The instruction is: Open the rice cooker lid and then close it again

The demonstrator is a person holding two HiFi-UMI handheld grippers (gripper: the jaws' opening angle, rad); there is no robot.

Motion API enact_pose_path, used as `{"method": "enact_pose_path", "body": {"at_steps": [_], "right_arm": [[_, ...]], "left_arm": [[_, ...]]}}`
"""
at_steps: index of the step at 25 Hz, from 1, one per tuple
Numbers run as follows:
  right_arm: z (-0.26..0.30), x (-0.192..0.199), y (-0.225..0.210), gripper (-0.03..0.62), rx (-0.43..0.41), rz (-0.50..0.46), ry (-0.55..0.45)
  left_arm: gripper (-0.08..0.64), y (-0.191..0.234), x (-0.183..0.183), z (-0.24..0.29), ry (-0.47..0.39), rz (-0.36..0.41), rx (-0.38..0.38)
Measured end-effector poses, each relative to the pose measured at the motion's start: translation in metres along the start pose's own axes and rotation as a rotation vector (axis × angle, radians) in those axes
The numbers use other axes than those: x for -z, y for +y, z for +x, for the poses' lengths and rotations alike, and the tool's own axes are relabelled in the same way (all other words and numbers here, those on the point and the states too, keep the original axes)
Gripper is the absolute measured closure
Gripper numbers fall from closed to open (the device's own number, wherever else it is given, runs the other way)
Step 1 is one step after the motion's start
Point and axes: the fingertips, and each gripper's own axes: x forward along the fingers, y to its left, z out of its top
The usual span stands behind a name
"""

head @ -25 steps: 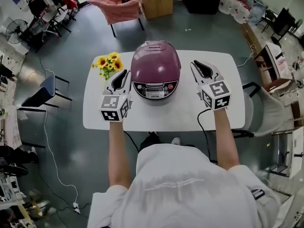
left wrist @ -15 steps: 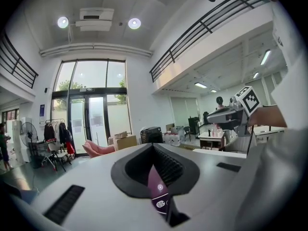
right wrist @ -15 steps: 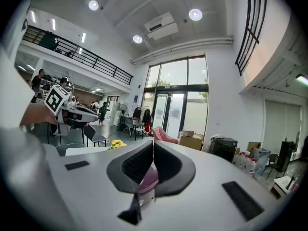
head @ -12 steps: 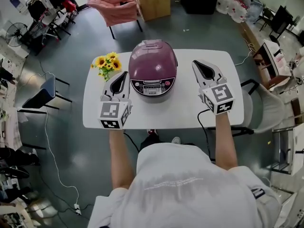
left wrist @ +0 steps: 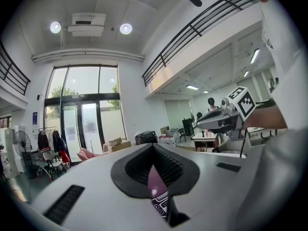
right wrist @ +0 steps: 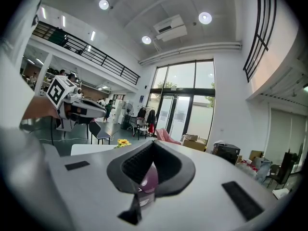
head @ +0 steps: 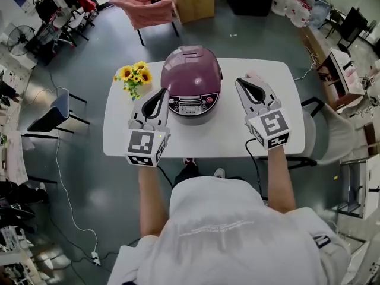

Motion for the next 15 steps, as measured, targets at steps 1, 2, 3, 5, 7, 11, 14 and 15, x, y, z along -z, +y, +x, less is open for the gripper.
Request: {"method": "enact_pose_path", "body": {"at_steps": [1, 2, 3, 5, 7, 11, 14, 15], "right_arm": [[0.0007, 0.0001, 0.0021, 0.566, -0.004, -0.005, 0.002], [0.0018, -0.0001, 0.0042, 0.566, -0.008, -0.009, 0.002], [0.0028, -0.0009, 0.0059, 0.566, -0.013, -0.012, -0.001], [0.0048, -0.0030, 0.0088, 0.566, -0.021, -0.015, -0.007], [0.0067, -0.0036, 0.0105, 0.566, -0.026, -0.018, -0.008], [0.0082, -0.0019, 0.0103, 0.566, -0.028, -0.019, -0.004], [0.0086, -0.0017, 0.0108, 0.566, -0.029, -0.019, -0.002], [0.0089, -0.0014, 0.0109, 0.566, -0.030, -0.021, 0.000]], "left_arm": [[0.545, -0.0030, -0.0013, -0.0001, -0.002, 0.009, 0.008], [0.545, -0.0059, -0.0022, 0.0001, -0.004, 0.018, 0.016], [0.545, -0.0086, -0.0027, 0.0004, -0.005, 0.025, 0.023], [0.545, -0.0117, -0.0029, 0.0007, -0.006, 0.032, 0.030], [0.545, -0.0117, -0.0024, 0.0009, -0.005, 0.031, 0.030], [0.545, -0.0085, -0.0010, 0.0004, 0.000, 0.027, 0.021], [0.545, -0.0054, 0.0004, 0.0000, 0.006, 0.024, 0.012], [0.545, -0.0044, 0.0010, 0.0003, 0.008, 0.022, 0.009]]}}
